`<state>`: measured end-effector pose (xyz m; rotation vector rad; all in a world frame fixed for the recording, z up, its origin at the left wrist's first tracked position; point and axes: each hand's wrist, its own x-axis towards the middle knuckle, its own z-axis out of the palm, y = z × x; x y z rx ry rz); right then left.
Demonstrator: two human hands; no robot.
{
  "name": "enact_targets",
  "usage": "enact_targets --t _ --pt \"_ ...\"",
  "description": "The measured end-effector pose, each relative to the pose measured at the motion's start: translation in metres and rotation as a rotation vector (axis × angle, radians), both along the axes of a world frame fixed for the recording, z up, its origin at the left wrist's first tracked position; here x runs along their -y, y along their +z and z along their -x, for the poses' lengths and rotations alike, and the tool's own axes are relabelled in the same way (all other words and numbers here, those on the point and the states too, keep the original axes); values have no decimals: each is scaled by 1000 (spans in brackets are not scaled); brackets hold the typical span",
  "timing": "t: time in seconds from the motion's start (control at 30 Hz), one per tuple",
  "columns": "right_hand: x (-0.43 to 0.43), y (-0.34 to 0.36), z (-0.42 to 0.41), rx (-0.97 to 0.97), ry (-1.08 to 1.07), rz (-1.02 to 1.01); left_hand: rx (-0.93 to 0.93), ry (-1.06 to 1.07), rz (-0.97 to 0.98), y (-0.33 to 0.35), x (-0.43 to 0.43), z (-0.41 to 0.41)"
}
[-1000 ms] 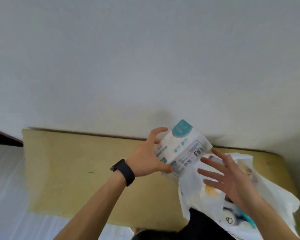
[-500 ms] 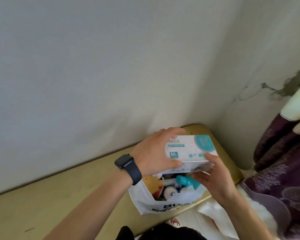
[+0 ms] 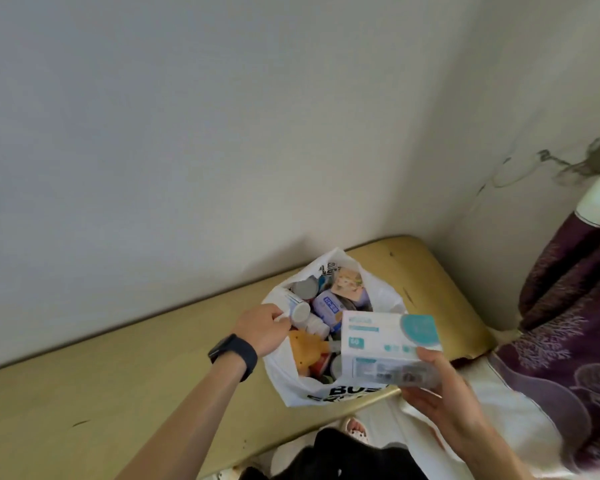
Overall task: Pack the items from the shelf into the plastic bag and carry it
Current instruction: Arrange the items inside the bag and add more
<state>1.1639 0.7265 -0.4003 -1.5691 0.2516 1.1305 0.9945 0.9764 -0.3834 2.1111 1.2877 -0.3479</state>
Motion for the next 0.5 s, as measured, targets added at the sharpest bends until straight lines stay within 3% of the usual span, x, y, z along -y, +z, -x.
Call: enact_targets --t 0.07,0.23,0.5 --pt "-11 -6 6 56 113 62 88 145 5 3 4 -1" --pt "-59 -13 -1 178 389 82 371 430 281 14 4 8" --pt "-130 -7 -33 263 767 23 496 520 420 12 6 20"
